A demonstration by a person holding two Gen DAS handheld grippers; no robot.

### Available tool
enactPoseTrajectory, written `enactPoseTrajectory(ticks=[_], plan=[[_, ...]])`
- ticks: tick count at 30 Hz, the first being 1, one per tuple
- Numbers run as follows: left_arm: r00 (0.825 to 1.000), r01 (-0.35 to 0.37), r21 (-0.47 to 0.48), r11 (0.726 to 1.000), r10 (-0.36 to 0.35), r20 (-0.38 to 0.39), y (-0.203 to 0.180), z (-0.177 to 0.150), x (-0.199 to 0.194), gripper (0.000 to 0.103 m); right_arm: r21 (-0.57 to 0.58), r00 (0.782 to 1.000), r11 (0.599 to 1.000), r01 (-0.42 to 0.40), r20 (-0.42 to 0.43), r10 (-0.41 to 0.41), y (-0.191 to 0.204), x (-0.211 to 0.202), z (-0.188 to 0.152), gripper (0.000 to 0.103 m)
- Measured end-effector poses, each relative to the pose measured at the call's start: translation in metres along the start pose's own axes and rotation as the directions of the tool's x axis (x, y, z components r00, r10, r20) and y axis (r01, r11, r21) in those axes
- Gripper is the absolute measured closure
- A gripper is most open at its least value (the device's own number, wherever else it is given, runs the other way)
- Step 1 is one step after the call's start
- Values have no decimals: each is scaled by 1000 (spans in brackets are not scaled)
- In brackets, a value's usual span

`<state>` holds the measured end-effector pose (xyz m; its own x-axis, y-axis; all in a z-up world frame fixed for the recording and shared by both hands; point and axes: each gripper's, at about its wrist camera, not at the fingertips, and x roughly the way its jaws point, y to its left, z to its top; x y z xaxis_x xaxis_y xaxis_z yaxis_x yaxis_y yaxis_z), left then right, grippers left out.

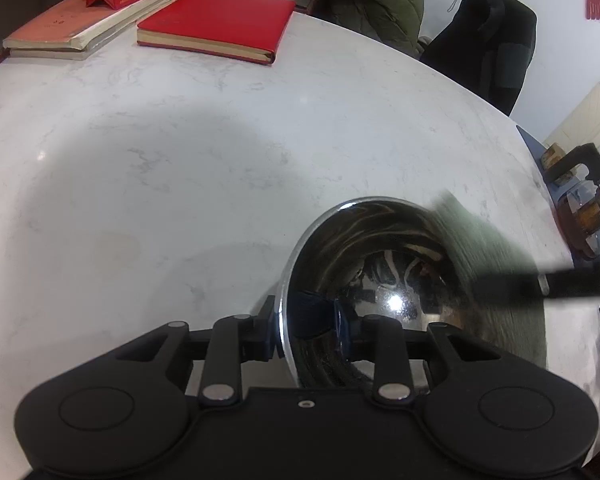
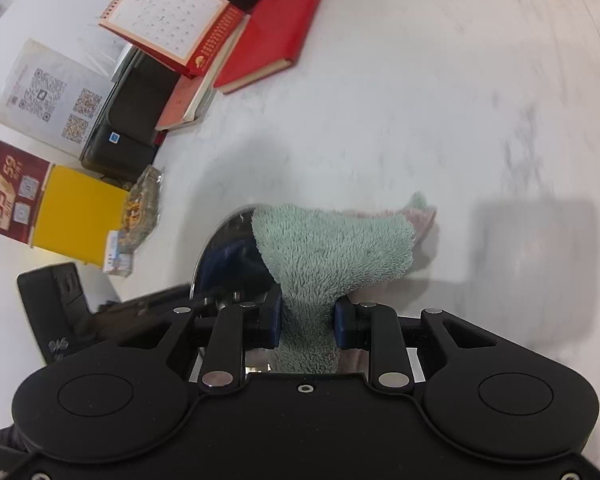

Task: Clean bowl
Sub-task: 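Rub the cloth around the outside of the bowl with the right gripper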

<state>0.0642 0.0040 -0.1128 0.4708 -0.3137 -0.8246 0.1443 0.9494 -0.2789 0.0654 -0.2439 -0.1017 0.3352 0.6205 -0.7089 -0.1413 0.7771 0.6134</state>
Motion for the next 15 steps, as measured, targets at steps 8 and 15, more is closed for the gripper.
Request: enactPoseTrajectory(ticks=[8,15], plan=[[1000,-7,-9,1000,8,10,-1,-2,0,74,-12,1000,1000,-6,22,7,3,7,12,79],[1000,2,-13,1000,-2,10,0,-1,1,74,67,999,998,-15,-28,17,-7,-7,-24,79]])
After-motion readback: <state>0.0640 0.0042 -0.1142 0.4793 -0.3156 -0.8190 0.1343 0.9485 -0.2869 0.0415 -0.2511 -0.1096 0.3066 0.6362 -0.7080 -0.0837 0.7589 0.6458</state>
